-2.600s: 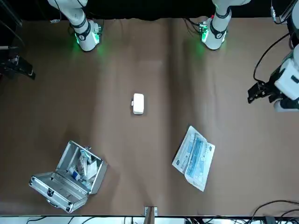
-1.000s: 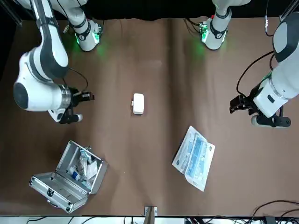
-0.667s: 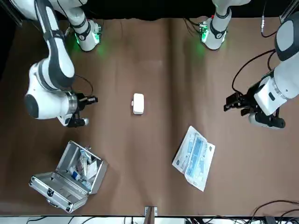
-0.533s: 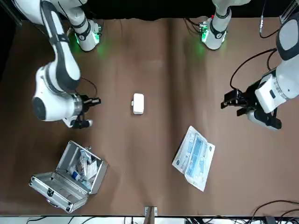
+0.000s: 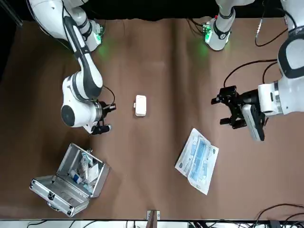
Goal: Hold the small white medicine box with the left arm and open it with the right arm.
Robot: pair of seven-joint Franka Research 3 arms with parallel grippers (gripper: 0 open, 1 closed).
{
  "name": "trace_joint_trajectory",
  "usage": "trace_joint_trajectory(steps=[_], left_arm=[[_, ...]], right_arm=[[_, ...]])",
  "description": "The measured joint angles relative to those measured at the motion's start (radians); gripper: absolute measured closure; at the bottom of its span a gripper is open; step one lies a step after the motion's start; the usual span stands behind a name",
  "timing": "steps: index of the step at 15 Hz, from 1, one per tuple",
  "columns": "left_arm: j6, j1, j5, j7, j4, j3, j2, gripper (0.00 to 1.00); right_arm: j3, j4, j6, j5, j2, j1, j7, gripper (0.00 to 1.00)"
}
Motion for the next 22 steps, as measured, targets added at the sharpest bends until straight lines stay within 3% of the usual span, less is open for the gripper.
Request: trace_joint_trajectory(steps=[7, 10, 12, 14, 22], left_arm=[[-0.003, 0.039, -0.171, 0.528, -0.006, 0.0, 0.13, 0.01], [-0.022, 0.041, -0.207, 0.704, -0.009, -0.001, 0.185, 0.01], [-0.039, 0.041, -0.22, 0.74, -0.011, -0.001, 0.201, 0.01], [-0.084, 0.041, -0.267, 0.915, -0.017, -0.002, 0.274, 0.01], [-0.095, 0.025, -0.31, 1.374, -0.05, -0.044, 0.432, 0.01]], right_arm=[[0.0, 0.004, 0.075, 0.032, 0.069, 0.016, -0.049, 0.99], [-0.008, 0.006, 0.078, 0.148, 0.121, 0.012, -0.171, 0.99], [-0.009, 0.006, 0.082, 0.168, 0.137, 0.011, -0.187, 0.99], [-0.009, 0.0, 0.125, 0.21, 0.171, 0.011, -0.199, 0.99], [-0.01, -0.069, 0.181, 0.353, 0.181, 0.011, -0.204, 0.99]])
